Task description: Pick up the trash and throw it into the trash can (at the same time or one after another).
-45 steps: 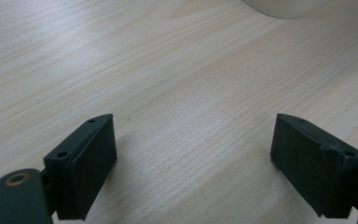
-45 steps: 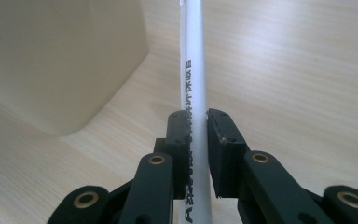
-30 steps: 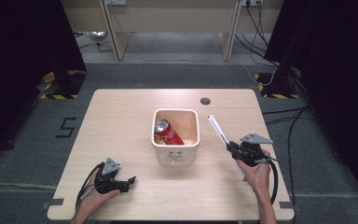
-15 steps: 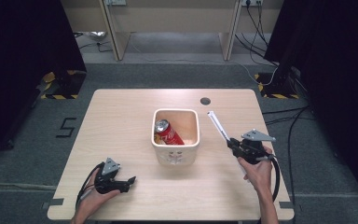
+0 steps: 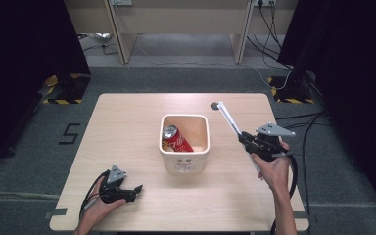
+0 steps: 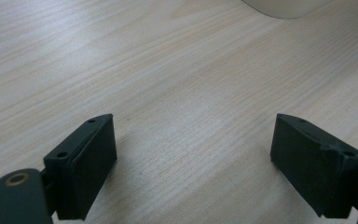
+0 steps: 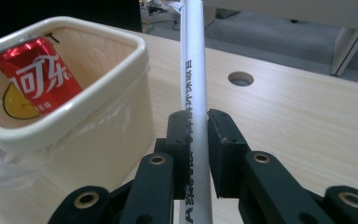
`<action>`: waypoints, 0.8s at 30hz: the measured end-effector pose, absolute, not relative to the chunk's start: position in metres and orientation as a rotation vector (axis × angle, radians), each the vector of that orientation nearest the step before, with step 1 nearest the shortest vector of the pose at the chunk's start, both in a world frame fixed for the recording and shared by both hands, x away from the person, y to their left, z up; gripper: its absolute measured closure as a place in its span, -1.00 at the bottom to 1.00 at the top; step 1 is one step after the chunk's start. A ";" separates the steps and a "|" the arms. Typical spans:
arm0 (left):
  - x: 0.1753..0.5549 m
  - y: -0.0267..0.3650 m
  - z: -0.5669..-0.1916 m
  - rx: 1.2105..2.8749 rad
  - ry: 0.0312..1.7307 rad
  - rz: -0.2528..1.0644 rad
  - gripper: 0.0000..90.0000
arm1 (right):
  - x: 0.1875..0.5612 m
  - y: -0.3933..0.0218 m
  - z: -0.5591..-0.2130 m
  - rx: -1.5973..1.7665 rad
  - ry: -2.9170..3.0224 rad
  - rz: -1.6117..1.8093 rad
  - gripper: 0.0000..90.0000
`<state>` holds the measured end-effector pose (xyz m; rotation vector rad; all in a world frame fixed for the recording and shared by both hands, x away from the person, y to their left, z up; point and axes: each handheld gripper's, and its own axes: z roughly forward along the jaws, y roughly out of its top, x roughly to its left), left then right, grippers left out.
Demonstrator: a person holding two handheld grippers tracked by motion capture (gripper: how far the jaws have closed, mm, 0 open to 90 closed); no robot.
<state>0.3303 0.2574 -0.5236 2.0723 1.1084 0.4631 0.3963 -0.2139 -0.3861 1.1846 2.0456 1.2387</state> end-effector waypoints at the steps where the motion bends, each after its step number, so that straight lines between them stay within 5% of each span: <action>1: 0.330 0.257 -0.524 2.074 1.108 0.462 -0.70 | 0.397 -0.212 -0.383 1.179 2.046 1.242 0.76; 24: 0.331 0.259 -0.524 2.064 1.110 0.452 -0.70 | 0.420 -0.130 -0.336 0.979 2.161 1.320 0.76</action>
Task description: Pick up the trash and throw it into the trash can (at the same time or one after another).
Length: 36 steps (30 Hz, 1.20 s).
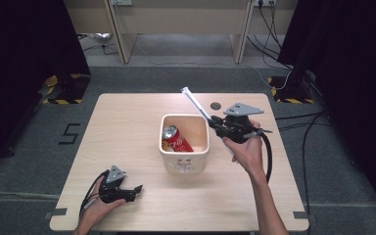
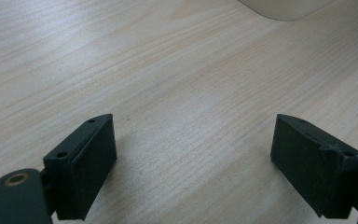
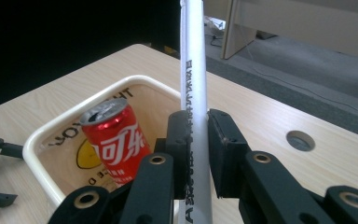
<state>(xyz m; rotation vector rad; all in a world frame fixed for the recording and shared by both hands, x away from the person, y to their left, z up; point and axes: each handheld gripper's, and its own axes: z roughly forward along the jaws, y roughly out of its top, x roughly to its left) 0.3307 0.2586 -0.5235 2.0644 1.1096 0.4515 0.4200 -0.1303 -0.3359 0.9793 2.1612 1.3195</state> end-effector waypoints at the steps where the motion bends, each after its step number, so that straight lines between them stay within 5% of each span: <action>1: 0.331 0.259 -0.524 2.064 1.109 0.451 -0.70 | 0.421 -0.127 -0.336 0.976 2.165 1.319 0.75; 36: 0.330 0.258 -0.524 2.070 1.105 0.461 -0.70 | 0.466 -0.055 -0.335 0.984 2.219 1.341 0.75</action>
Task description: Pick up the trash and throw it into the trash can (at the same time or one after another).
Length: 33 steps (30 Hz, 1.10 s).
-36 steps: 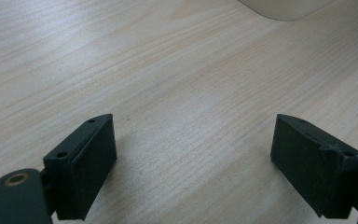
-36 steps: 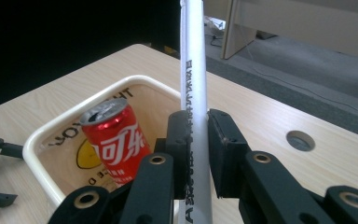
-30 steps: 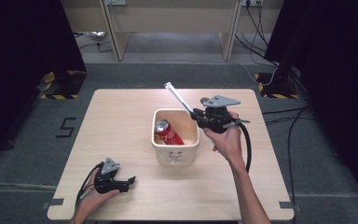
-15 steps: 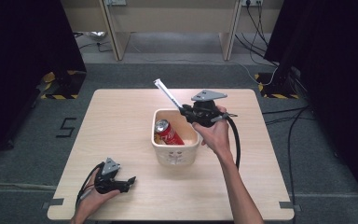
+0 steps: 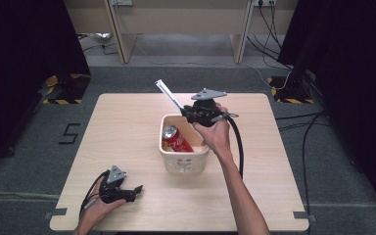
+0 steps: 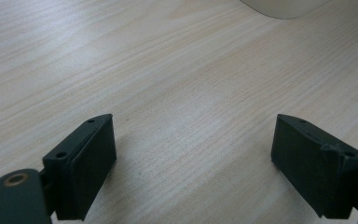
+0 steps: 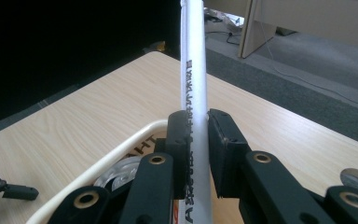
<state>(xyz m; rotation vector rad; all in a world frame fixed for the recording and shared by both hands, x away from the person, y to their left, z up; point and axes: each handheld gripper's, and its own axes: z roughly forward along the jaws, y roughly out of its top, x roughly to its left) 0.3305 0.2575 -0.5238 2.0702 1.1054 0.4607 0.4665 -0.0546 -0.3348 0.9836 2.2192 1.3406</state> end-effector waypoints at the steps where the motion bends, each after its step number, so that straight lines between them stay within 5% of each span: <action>1: 0.330 0.258 -0.524 2.070 1.106 0.460 -0.70 | 0.468 -0.053 -0.336 0.988 2.221 1.346 0.75; 33: 0.331 0.258 -0.524 2.073 1.102 0.450 -0.71 | 0.490 -0.033 -0.363 1.010 2.232 1.359 0.73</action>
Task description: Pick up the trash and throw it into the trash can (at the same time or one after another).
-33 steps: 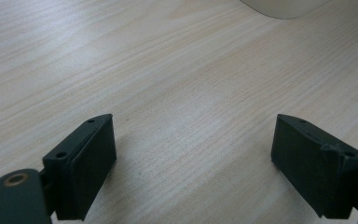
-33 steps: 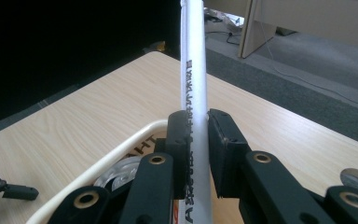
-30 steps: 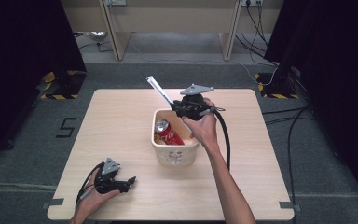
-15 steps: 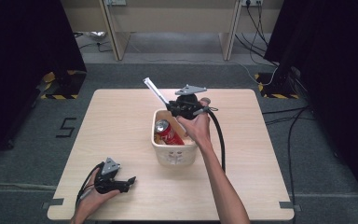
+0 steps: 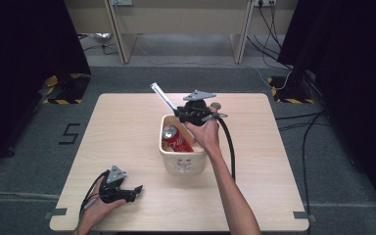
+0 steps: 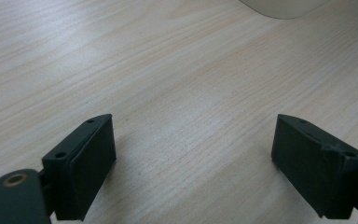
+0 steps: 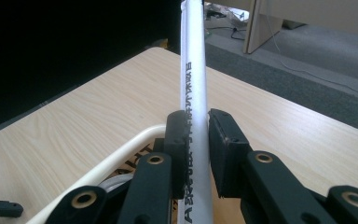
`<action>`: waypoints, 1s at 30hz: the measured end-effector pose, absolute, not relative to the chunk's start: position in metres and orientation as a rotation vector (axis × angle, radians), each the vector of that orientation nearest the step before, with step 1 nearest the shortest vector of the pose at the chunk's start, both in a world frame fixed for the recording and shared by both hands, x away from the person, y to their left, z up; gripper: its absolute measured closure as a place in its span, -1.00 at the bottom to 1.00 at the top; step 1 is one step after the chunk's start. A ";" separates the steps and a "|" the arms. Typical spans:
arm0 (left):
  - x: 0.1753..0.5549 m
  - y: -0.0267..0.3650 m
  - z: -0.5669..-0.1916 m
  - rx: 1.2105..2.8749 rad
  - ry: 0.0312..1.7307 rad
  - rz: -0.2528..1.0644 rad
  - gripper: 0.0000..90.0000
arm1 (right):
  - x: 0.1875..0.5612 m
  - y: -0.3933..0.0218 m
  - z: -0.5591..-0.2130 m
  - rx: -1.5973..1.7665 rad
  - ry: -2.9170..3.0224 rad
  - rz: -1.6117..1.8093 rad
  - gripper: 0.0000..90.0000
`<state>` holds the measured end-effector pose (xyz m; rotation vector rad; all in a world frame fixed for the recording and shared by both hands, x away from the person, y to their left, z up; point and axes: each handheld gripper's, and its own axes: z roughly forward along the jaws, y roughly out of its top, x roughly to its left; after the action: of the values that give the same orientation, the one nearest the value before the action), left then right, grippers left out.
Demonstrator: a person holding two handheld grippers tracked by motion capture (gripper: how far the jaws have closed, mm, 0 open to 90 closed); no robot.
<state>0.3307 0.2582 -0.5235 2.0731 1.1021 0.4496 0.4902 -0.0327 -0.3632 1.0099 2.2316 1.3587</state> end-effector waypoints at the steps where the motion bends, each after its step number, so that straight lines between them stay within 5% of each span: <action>1: 0.331 0.258 -0.524 2.075 1.102 0.452 -0.71 | 0.490 -0.033 -0.364 1.016 2.235 1.359 0.73; 30: 0.331 0.258 -0.523 2.077 1.100 0.453 -0.71 | 0.481 -0.044 -0.361 0.998 2.261 1.327 0.60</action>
<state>0.3307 0.2579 -0.5234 2.0770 1.1001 0.4534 0.4807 -0.0438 -0.3613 0.9984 2.2612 1.3273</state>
